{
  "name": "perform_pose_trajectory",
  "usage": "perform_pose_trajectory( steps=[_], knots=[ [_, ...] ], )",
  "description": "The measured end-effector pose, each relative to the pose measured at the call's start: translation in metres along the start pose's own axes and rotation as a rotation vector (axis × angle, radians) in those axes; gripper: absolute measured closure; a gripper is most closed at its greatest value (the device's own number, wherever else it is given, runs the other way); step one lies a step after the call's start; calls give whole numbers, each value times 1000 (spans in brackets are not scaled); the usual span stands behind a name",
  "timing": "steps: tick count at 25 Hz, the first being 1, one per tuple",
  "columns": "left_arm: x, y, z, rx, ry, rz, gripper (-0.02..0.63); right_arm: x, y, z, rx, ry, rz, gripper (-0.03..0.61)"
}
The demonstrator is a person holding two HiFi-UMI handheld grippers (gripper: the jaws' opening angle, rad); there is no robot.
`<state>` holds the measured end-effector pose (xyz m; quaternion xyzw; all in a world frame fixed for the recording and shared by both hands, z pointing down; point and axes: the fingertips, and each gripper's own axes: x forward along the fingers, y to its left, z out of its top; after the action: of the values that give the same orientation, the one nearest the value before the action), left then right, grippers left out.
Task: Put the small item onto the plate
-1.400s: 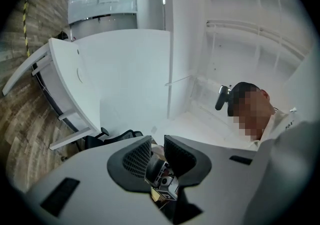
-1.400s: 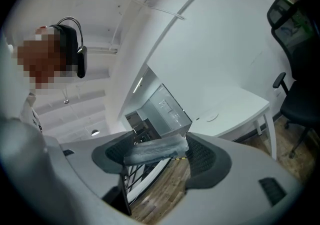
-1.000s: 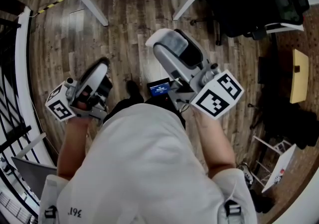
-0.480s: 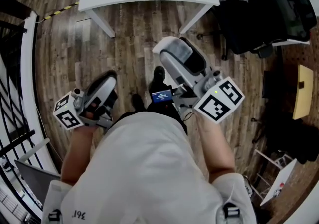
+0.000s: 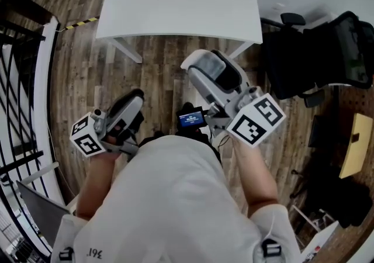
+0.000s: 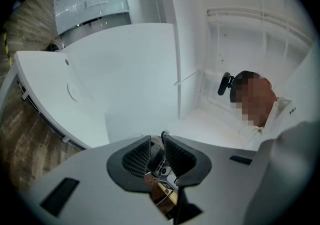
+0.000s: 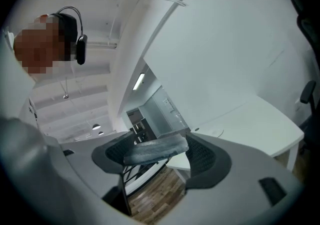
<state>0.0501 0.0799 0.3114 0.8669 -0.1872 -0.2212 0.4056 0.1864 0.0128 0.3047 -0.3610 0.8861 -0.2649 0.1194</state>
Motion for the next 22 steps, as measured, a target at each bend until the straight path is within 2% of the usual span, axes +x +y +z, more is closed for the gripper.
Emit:
perform_pose_trajectory(
  steps=[6,11,18,22],
  knots=[
    [37,24,0,-20,-22,34,548,12,-44,15,-41,41,16,262],
    [45,47,12,-36,-56,72,548,25,-64,17,-55,70,14,262],
    [27,91,51,-60,-93,82,548,74,-72,5,-72,120,-8,262],
    [23,122,80,-63,-55,54,548,112,-79,2,-66,119,-53,262]
  ],
)
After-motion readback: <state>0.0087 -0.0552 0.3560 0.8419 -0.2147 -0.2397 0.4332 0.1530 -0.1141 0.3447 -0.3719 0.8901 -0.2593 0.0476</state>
